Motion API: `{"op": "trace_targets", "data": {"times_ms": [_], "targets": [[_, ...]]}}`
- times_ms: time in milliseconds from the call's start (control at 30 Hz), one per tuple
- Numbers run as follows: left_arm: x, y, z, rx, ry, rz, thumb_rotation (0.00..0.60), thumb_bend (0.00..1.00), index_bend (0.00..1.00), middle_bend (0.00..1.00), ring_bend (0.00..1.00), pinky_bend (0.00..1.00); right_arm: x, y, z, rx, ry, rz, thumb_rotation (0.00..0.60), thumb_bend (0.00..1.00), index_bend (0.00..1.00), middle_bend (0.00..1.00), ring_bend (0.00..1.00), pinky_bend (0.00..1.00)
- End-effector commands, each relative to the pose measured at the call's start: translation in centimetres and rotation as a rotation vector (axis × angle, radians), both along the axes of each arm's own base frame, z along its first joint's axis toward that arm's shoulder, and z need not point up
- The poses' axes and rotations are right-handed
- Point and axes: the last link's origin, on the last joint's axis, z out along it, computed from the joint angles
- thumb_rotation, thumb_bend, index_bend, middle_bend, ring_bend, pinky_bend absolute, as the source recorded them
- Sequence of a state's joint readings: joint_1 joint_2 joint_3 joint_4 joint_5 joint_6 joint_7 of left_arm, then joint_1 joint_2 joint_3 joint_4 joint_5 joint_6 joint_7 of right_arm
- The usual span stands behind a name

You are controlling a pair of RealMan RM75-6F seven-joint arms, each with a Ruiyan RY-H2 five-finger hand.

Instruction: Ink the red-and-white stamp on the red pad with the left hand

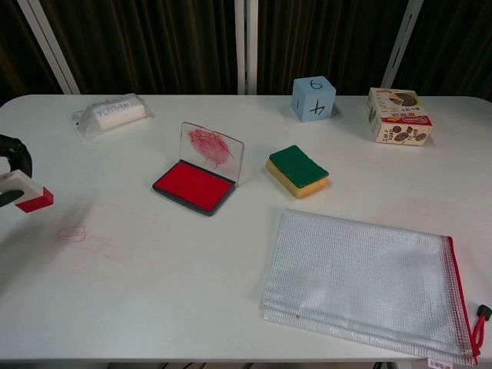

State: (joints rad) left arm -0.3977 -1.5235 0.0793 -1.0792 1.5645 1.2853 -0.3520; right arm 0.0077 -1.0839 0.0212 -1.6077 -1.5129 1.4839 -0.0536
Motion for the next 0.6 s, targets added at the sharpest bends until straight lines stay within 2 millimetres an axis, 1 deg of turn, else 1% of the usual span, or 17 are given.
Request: {"op": "trace_targets", "data": {"times_ms": [33, 333, 600], "targets": [[-0.4, -0.8, -1.4, -0.034, -0.014, -0.006, 0.600, 0.41, 0.64, 0.67, 1.00, 1.00, 0.0, 0.1, 0.1, -0.002, 0.003, -0.004, 0.600, 0.22, 0.00, 0.00, 0.00, 0.00], [-0.8, -0.9, -2.9, -0.043, 0.021, -0.025, 0.600, 0.41, 0.63, 0.67, 1.00, 1.00, -0.1, 0.1, 0.1, -0.001, 0.004, -0.011, 0.600, 0.22, 0.00, 0.00, 0.00, 0.00], [-1.0, -0.7, -3.7, -0.052, 0.031, -0.025, 0.600, 0.40, 0.63, 0.66, 1.00, 1.00, -0.2, 0.0, 0.0, 0.001, 0.006, -0.018, 0.600, 0.22, 0.00, 0.00, 0.00, 0.00]]}}
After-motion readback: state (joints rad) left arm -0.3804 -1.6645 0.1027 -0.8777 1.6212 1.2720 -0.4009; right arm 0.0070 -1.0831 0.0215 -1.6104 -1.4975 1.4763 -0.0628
